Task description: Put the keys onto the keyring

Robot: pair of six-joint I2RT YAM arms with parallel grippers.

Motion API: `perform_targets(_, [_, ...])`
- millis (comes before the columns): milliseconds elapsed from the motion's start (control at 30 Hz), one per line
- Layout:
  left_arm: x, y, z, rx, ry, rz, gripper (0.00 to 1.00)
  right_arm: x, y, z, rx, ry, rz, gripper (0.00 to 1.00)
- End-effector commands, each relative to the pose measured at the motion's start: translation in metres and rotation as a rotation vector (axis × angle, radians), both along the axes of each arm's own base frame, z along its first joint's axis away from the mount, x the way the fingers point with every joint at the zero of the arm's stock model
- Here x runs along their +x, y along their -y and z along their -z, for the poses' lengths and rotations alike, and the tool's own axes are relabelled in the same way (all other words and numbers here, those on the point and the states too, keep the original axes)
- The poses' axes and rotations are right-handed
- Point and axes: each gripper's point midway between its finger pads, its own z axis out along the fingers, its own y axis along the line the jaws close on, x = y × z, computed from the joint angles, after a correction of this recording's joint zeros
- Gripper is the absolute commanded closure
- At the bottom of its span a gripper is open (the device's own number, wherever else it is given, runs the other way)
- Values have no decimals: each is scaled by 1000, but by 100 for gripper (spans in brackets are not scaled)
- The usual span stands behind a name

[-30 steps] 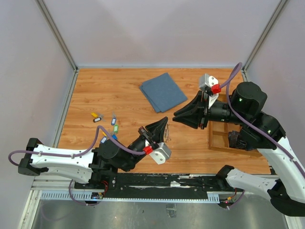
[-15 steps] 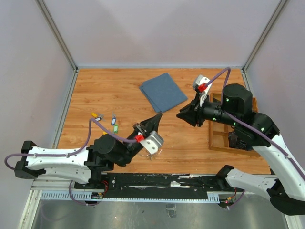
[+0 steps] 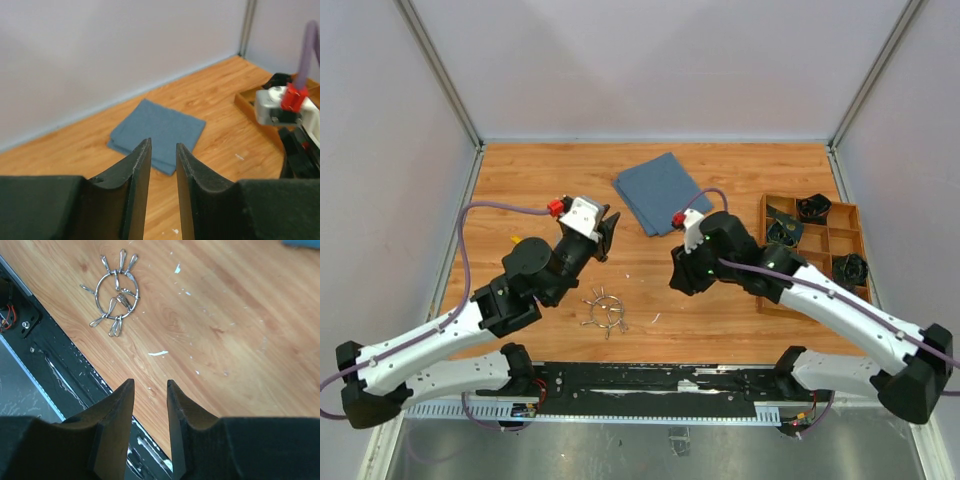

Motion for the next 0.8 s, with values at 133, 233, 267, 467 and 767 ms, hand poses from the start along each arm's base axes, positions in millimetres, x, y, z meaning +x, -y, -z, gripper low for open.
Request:
perform_targets(133, [53,-54,81,-155,-379,-108,67,-4,-75,44,8,-25,-33,66])
perform_targets(233, [59,-72,93,-184,-431,-138,65,-8,-99,63,8,-17,-94,66])
perform_targets(267, [60,-77,95,-188,-440,-153,65,-9,-105,72,0,-15,-116,66])
perform_targets(467, [51,-112,81,-211,-394,-271,61,-7,-135,93,5,-40,-175,66])
perform_targets(767, [31,-148,66,-222,-319,-382,58,-36,-162,127,-95,-141,-170,66])
